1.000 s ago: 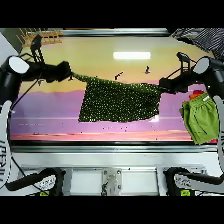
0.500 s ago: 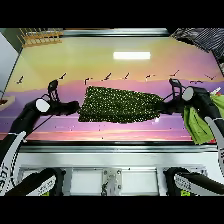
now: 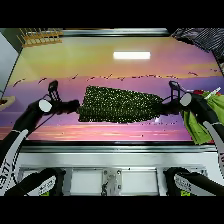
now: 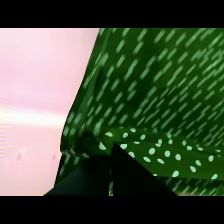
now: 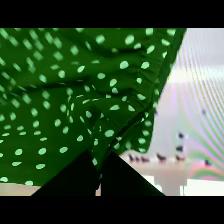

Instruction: Fold the clothes and pants, and hang the long-sleeved shirts on hangers.

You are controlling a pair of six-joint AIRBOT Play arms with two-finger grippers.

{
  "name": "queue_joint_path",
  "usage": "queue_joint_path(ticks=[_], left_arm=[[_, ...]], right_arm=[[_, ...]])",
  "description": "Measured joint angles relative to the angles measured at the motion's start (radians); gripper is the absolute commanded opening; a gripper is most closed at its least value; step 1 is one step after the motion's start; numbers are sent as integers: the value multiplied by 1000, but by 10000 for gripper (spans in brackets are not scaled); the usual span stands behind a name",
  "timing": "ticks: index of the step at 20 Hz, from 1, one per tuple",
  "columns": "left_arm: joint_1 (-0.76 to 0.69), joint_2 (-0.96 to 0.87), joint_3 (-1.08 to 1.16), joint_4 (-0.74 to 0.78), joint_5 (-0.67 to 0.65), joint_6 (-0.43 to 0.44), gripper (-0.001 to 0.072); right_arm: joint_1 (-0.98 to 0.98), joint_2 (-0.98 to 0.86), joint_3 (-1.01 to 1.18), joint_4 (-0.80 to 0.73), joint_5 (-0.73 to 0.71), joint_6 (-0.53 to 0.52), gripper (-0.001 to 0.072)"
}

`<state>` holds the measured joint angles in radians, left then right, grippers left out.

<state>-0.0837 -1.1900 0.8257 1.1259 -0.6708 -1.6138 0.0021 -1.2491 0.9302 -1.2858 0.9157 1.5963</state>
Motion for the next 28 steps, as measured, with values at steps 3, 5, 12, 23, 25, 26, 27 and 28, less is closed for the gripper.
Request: queue_joint_path(ticks=[3,5,12,23,25,26,27,28], left_arm=[[-1,-6,191,-1,68,8,2],[-1,-52,340,-2,97,27,2],[-1,-216,552,3,47,69,2],[-5,-128,63,8,-93,98,2],[-5,-91,-12,8,-97,98,2],[-5,-75,-41,8,-98,98,2],[-5,-58,-69,8,-101,98,2],[-5,-45,-92,8,-101,99,2]], right_arm=[[0,11,117,11,-48,3,10],[0,14,178,15,-119,5,10],[1,-13,185,-23,-223,8,9],[0,-20,-41,-65,-79,-72,10],[0,-20,-51,-65,-56,-76,11],[0,-21,-55,-65,-47,-79,10],[0,-22,-57,-65,-39,-79,11],[0,-23,-58,-65,-31,-80,11]])
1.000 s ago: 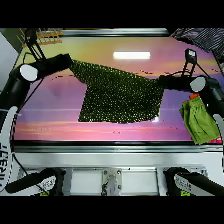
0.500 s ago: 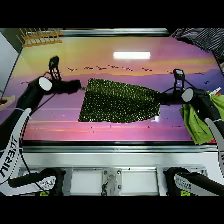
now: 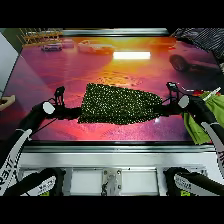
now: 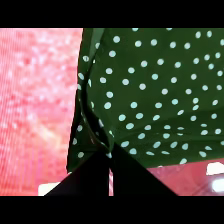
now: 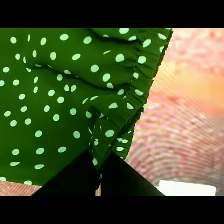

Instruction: Fold the clothes and pants, and hang the long-sleeved shirts on hangers.

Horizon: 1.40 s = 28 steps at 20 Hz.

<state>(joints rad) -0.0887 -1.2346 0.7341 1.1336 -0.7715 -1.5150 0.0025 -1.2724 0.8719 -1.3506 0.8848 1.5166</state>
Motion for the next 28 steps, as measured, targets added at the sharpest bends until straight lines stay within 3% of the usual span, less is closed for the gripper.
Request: queue_joint_path(ticks=[3,4,5,6,7,12,13,14,15,16,22,28], left_arm=[[0,35,-55,0,-11,2,3],[0,42,-66,0,-16,2,39],[0,47,-73,5,-21,3,313],[1,50,-77,8,-24,2,459],[1,53,-74,7,-26,2,463],[0,58,32,0,-112,2,461],[-2,59,58,0,-136,2,426],[-8,59,82,0,-157,1,210],[-17,59,101,-1,-173,-1,41],[-30,59,117,-1,-181,-1,2],[-163,59,150,-4,-122,-1,3],[-254,58,155,-5,-53,-6,2]], right_arm=[[0,-8,-3,0,14,-2,25],[0,-12,-3,3,22,-2,76],[0,-16,-3,7,28,-3,343],[-1,-19,-4,13,36,-2,570],[-1,-21,-3,32,43,-3,594],[-57,27,34,122,136,-51,596],[-89,42,39,126,156,-56,598],[-130,53,43,133,172,-63,652],[-175,57,45,145,189,-75,720],[-219,55,46,164,201,-90,720],[-394,-108,47,418,211,-270,720],[-349,-284,49,639,179,-387,719]])
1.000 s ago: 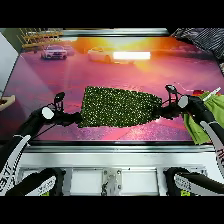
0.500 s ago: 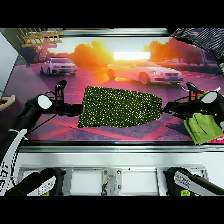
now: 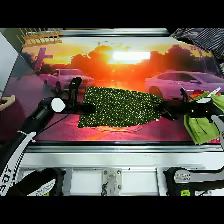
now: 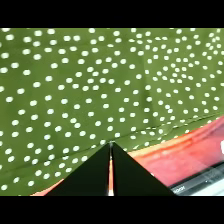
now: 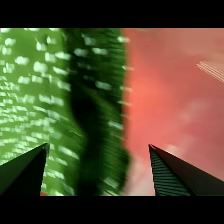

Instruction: Fold the clothes and pants, and hang the long-sleeved shirts on hangers.

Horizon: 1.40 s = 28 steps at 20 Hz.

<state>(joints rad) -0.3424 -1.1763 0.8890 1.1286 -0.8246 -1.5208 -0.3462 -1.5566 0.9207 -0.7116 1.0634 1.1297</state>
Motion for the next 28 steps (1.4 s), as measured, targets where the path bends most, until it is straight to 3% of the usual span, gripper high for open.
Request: queue_joint_path(ticks=[1,2,3,4,5,6,11,16,24,28], left_arm=[[-5,0,0,0,8,-3,2],[-8,0,0,-1,10,-4,2],[-10,0,0,-2,14,-4,2],[-11,0,0,-2,14,-7,2],[-13,0,0,-2,16,-7,3],[-13,0,0,-3,18,-11,2],[-15,-10,1,-3,34,-38,2],[-44,-144,51,-36,72,-72,2],[-232,-562,451,-56,66,-95,2],[-311,-731,653,-60,15,-111,2]], right_arm=[[14,-16,1,24,-4,-5,705],[30,-27,1,39,-16,-13,570],[45,-37,1,43,-35,-20,334],[57,-45,0,47,-52,-21,190],[66,-50,-2,49,-61,-24,63],[76,-53,-2,43,-72,-27,11],[76,-15,15,-11,-71,9,10],[77,79,172,-303,96,150,10],[254,137,508,-551,397,264,10],[368,140,610,-595,449,294,10]])
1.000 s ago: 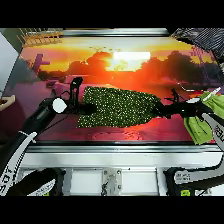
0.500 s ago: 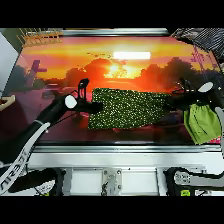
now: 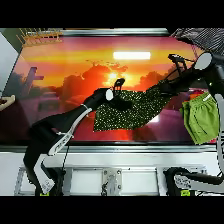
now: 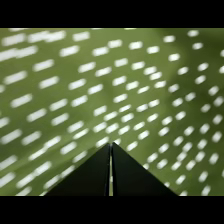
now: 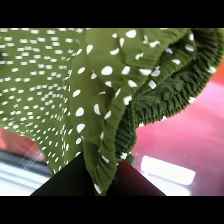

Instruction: Fold the clothes and pants, and hang the long-sleeved shirts on hangers.

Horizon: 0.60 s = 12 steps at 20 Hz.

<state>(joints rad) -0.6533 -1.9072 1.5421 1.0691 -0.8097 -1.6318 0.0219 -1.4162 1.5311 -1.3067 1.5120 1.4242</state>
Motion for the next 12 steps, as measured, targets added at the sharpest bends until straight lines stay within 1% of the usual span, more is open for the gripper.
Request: queue_joint_path(ticks=[4,7,9,12], left_arm=[[-40,-121,166,0,-73,-3,2],[-50,-171,253,0,-109,-6,2],[-38,-184,296,1,-132,-9,2],[20,-173,343,4,-166,-9,2]], right_arm=[[77,0,45,-17,15,14,10],[106,0,55,-18,19,17,10],[118,-1,58,-19,18,18,10],[138,-1,60,-22,10,32,10]])
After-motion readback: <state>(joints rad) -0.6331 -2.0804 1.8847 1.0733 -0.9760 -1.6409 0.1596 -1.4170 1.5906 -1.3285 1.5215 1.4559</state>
